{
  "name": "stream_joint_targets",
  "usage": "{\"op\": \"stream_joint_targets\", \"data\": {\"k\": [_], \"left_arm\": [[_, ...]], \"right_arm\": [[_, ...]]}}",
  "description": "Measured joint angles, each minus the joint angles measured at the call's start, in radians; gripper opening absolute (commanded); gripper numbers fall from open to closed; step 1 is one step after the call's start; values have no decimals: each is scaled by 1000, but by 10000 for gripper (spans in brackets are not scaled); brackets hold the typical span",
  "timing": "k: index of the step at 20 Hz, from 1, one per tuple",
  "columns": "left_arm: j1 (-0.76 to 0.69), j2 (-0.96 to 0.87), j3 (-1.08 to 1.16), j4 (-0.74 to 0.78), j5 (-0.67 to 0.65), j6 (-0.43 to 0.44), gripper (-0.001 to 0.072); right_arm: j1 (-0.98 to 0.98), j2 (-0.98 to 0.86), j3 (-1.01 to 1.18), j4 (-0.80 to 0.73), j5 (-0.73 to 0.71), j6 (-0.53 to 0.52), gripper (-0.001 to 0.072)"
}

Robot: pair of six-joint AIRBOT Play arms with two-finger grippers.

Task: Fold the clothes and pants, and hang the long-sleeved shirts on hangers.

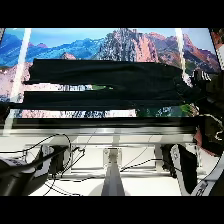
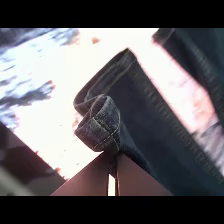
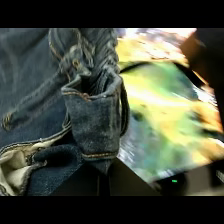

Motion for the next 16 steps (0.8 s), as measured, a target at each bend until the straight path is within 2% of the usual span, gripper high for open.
{"op": "stream_joint_targets", "data": {"k": [3, 5, 8, 12, 16], "left_arm": [[-26, 2, 6, -42, 44, 11, 16], [-84, -8, 19, -50, 113, -21, 16], [-243, -82, 93, 5, 230, -145, 16], [-484, -307, 298, 117, 312, -343, 17], [-657, -576, 557, 167, 347, -454, 17]], "right_arm": [[0, 97, 0, -60, 50, 79, 20], [0, 124, 0, -80, 47, 126, 20], [1, 120, 1, -85, -49, 177, 20], [1, 31, 1, -43, -256, 232, 20], [14, -139, 16, 39, -396, 251, 20]]}}
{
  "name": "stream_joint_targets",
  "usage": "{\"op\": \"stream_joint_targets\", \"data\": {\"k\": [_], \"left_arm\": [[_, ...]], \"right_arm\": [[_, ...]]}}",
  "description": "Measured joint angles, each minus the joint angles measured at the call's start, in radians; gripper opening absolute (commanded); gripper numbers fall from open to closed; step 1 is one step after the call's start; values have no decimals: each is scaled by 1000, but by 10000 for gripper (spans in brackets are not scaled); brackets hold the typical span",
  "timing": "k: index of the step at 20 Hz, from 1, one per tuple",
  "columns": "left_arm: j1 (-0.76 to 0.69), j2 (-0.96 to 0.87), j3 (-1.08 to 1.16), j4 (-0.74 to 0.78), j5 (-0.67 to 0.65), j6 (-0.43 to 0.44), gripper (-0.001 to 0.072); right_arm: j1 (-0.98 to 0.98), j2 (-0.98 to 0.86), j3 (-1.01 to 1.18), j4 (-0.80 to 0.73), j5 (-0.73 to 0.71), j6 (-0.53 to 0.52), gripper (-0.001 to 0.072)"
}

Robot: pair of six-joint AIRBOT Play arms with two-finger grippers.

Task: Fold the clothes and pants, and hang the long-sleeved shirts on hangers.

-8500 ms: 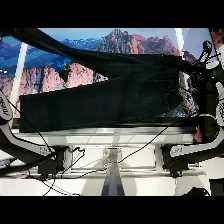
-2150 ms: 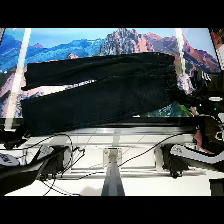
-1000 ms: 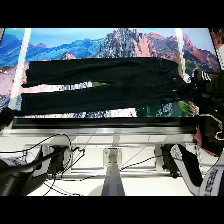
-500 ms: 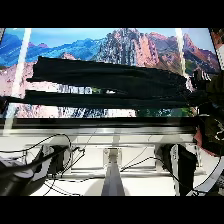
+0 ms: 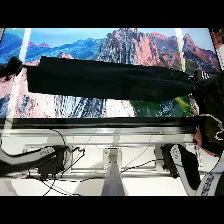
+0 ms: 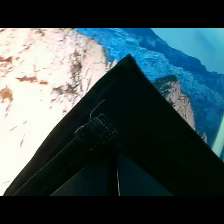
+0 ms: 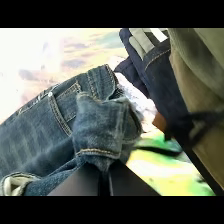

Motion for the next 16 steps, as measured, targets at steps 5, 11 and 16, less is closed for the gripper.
{"op": "stream_joint_targets", "data": {"k": [5, 11, 16], "left_arm": [[-95, -227, 225, 22, 20, -98, 20], [-134, -295, 294, 28, 27, -68, 705], [-57, -259, 303, 128, -205, -62, 691]], "right_arm": [[117, -292, 139, 34, -140, 5, 20], [237, -601, 363, 33, -182, 6, 680], [262, -639, 425, 7, -91, -19, 680]]}}
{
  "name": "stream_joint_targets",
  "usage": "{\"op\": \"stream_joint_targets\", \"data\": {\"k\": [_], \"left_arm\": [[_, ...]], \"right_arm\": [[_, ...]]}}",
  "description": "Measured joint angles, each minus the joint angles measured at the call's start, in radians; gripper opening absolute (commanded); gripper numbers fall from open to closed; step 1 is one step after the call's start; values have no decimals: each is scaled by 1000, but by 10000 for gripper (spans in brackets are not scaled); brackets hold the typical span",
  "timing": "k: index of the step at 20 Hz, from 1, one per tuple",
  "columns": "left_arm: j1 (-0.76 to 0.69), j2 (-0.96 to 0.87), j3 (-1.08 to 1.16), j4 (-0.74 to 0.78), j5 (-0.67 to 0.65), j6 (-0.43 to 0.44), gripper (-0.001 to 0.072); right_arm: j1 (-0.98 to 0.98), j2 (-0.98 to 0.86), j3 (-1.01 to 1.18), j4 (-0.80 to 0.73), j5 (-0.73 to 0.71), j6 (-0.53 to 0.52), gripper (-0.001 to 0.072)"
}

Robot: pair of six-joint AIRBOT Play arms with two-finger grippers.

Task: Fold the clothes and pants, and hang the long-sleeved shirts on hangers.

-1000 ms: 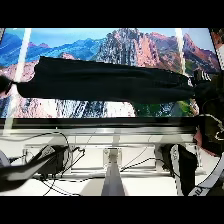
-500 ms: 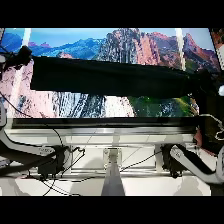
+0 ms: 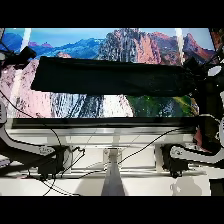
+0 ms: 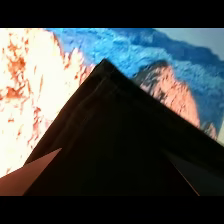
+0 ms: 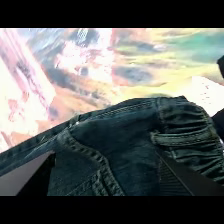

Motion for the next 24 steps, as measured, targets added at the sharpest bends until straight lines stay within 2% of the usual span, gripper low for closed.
{"op": "stream_joint_targets", "data": {"k": [4, 7, 11, 16, 18, 19, 20, 21, 22, 24], "left_arm": [[104, 26, -32, 145, -275, -60, 691], [154, 85, -147, 182, -336, -21, 690], [177, 146, -341, 78, -222, 31, 682], [182, 114, -467, -300, -10, 140, 674], [183, 84, -483, -423, 66, 162, 459], [181, 68, -488, -480, 106, 182, 348], [176, 55, -492, -535, 139, 214, 226], [167, 46, -494, -587, 172, 256, 27], [157, 39, -492, -628, 197, 299, 19], [132, 31, -467, -697, 242, 390, 18]], "right_arm": [[5, 0, 11, -17, 91, -47, 680], [6, 0, 14, -20, 120, -61, 680], [6, 0, 15, -21, 136, -71, 680], [35, 0, 19, -21, 143, -133, 680], [61, 0, 31, -21, 140, -147, 674], [80, 0, 42, -22, 139, -153, 613], [102, 0, 56, -22, 138, -157, 502], [126, 0, 72, -21, 136, -159, 366], [153, 0, 91, -22, 133, -162, 227], [214, -2, 132, -22, 123, -164, 54]]}}
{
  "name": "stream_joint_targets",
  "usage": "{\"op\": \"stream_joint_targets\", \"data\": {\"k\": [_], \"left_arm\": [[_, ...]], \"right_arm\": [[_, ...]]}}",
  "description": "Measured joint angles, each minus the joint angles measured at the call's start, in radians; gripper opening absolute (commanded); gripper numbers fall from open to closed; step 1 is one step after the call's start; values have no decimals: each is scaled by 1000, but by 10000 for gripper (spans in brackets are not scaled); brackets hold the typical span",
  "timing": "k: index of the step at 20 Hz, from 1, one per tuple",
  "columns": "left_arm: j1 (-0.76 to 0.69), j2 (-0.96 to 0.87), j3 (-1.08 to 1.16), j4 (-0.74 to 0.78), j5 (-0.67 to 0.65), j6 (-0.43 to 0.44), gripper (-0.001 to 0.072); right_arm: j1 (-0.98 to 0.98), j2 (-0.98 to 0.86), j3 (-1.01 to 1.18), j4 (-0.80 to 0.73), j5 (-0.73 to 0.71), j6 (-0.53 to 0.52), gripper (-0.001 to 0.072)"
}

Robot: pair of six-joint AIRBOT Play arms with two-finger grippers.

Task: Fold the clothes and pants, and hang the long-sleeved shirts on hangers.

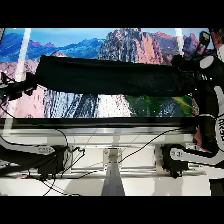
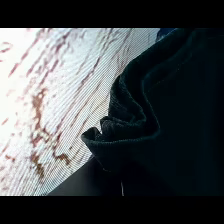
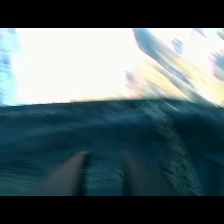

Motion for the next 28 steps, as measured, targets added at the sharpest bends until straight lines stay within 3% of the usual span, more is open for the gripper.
{"op": "stream_joint_targets", "data": {"k": [1, 4, 11, 15, 19, 24, 28], "left_arm": [[-11, 1, 24, -30, 10, 32, 19], [-45, 16, 124, -68, -35, 98, 18], [-105, 235, 285, -37, -400, 151, 19], [-124, 435, 303, -31, -542, 154, 20], [-138, 601, 307, -71, -592, 119, 20], [-145, 692, 308, -100, -605, 100, 20], [-148, 684, 308, -104, -608, 99, 20]], "right_arm": [[30, -3, 21, 0, -1, -1, 23], [132, -24, 99, 0, -10, -2, 22], [407, -203, 349, 2, 63, 48, 21], [602, -320, 457, 34, 85, 134, 21], [787, -395, 505, 95, -15, 196, 21], [951, -432, 543, 173, -28, 222, 22], [963, -413, 552, 85, 40, 187, 22]]}}
